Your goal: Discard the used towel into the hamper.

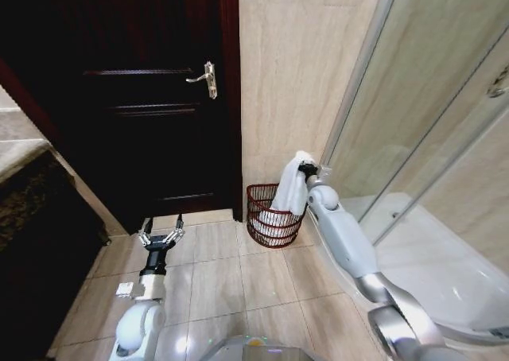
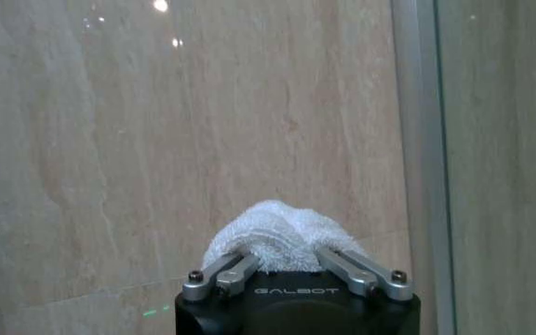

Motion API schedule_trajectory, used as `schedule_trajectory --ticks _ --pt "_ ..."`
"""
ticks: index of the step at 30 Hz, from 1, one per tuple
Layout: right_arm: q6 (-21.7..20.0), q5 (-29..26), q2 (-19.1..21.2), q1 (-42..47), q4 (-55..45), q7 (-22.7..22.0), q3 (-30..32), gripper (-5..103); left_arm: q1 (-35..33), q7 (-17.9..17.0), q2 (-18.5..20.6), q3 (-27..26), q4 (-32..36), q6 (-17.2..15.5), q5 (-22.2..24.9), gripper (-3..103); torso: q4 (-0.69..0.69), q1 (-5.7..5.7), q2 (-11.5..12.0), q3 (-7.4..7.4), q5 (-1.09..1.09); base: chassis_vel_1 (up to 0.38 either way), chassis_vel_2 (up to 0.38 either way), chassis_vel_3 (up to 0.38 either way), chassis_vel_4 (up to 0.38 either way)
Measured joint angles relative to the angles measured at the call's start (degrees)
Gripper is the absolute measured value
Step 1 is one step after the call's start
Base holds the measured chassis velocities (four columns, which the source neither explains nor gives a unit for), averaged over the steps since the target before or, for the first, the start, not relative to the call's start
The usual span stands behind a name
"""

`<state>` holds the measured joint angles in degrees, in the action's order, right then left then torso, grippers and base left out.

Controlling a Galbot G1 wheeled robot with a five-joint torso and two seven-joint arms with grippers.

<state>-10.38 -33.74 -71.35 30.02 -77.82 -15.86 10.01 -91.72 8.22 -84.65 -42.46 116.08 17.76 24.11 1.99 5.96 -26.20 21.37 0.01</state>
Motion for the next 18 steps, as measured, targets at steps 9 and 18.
schedule_trajectory --ticks 9,18 --pt "-0.8 0.0 1.3 3.5 -7.7 -2.3 -0.4 9 0.7 -0.2 0.7 0.8 0.0 -0.8 0.0 100 0.02 0.0 0.0 0.0 -0.01 0.0 0.0 0.0 0.0" --pt "-0.8 0.9 2.4 9.6 -14.6 -3.2 0.8 9 0.8 -0.1 0.8 2.0 -0.3 -0.8 -0.6 100 0.0 0.0 0.0 0.0 -0.01 0.0 0.0 0.0 0.0"
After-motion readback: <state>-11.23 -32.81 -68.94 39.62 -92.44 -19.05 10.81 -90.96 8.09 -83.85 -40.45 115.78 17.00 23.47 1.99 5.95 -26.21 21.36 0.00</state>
